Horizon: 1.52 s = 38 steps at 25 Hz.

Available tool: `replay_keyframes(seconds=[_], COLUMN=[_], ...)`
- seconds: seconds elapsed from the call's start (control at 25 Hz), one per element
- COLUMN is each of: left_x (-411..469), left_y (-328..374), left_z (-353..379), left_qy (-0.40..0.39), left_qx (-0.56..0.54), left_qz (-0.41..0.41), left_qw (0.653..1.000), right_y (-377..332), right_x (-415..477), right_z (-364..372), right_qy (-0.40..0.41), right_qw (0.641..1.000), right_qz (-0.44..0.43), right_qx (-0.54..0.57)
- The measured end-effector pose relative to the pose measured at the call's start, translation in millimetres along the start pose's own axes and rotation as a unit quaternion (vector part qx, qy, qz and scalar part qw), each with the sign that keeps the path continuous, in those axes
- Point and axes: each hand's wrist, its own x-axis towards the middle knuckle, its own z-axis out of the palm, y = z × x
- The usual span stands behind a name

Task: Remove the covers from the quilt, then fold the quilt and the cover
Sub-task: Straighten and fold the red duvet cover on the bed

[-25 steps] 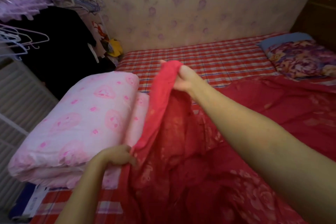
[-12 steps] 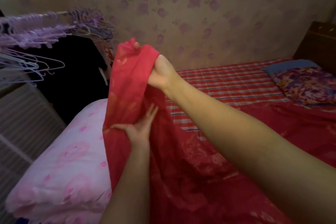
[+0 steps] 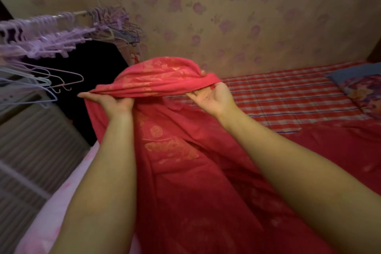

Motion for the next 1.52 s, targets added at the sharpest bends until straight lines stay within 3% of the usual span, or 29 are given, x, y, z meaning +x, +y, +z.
replay_keyframes(seconds=[0.08, 0.16, 0.24, 0.44, 0.52, 0.56, 0.6, 0.68, 0.76, 0.8, 0.84, 0.88, 0.92, 1.0, 1.04, 1.08, 1.12, 1.24, 1.32, 1.4, 1.44, 1.52], left_x=[-20, -52, -92, -152, -188, -210, -240, -317, -392, -428, -456, -477, -492, -516, -522, -532, -540, -552, -558, -572, -589, -631], left_y=[-25, -61, -90, -136, -186, -213, -248, -333, -417, -467, -519, -565, -611, -696, -725, -755, -777, -794, -770, -722, -692, -633], left_z=[-22, -68, -111, -116, -108, -111, -116, -129, -135, -127, -111, -87, -57, 10, 38, 58, 70, 43, -14, -91, -130, -192], left_qy=[0.019, 0.117, 0.163, 0.118, 0.144, 0.164, 0.170, 0.116, 0.026, -0.026, -0.082, -0.131, -0.168, -0.195, -0.194, -0.201, -0.217, -0.252, -0.228, -0.217, -0.211, -0.162], left_qx=[0.013, 0.010, 0.014, 0.113, 0.239, 0.328, 0.446, 0.621, 0.701, 0.714, 0.716, 0.712, 0.700, 0.628, 0.589, 0.565, 0.560, 0.602, 0.731, 0.874, 0.895, 0.896], left_qz=[-0.007, -0.052, -0.083, -0.114, -0.157, -0.188, -0.232, -0.349, -0.475, -0.506, -0.513, -0.496, -0.463, -0.406, -0.398, -0.408, -0.431, -0.498, -0.415, -0.278, -0.267, -0.335], left_qw=[1.000, 0.992, 0.983, 0.980, 0.947, 0.911, 0.847, 0.692, 0.531, 0.483, 0.467, 0.480, 0.518, 0.634, 0.676, 0.688, 0.674, 0.571, 0.491, 0.333, 0.288, 0.243], right_y=[-4, -15, -37, -118, -157, -174, -197, -262, -337, -382, -430, -474, -518, -594, -615, -631, -629, -540, -455, -379, -348, -297], right_x=[2, -10, -41, -143, -186, -201, -219, -255, -284, -299, -310, -317, -324, -345, -354, -376, -395, -468, -515, -551, -563, -583], right_z=[-25, -58, -89, -196, -249, -275, -303, -353, -389, -397, -398, -397, -395, -404, -417, -441, -475, -577, -624, -645, -650, -644], right_qy=[0.051, 0.095, 0.128, 0.264, 0.325, 0.361, 0.400, 0.451, 0.425, 0.382, 0.333, 0.298, 0.284, 0.253, 0.257, 0.282, 0.308, 0.387, 0.429, 0.422, 0.412, 0.390], right_qw=[0.997, 0.989, 0.987, 0.963, 0.945, 0.933, 0.916, 0.891, 0.900, 0.914, 0.927, 0.937, 0.940, 0.932, 0.927, 0.918, 0.910, 0.898, 0.879, 0.862, 0.852, 0.843], right_qz=[-0.027, -0.046, -0.054, 0.022, 0.014, 0.003, -0.005, 0.001, 0.000, 0.000, -0.017, -0.057, -0.121, -0.212, -0.229, -0.227, -0.206, -0.051, 0.078, 0.199, 0.247, 0.299], right_qx=[0.053, 0.103, 0.080, -0.057, -0.030, -0.007, -0.015, -0.050, -0.101, -0.133, -0.172, -0.170, -0.148, -0.147, -0.149, -0.162, -0.184, -0.205, -0.194, -0.198, -0.210, -0.218])
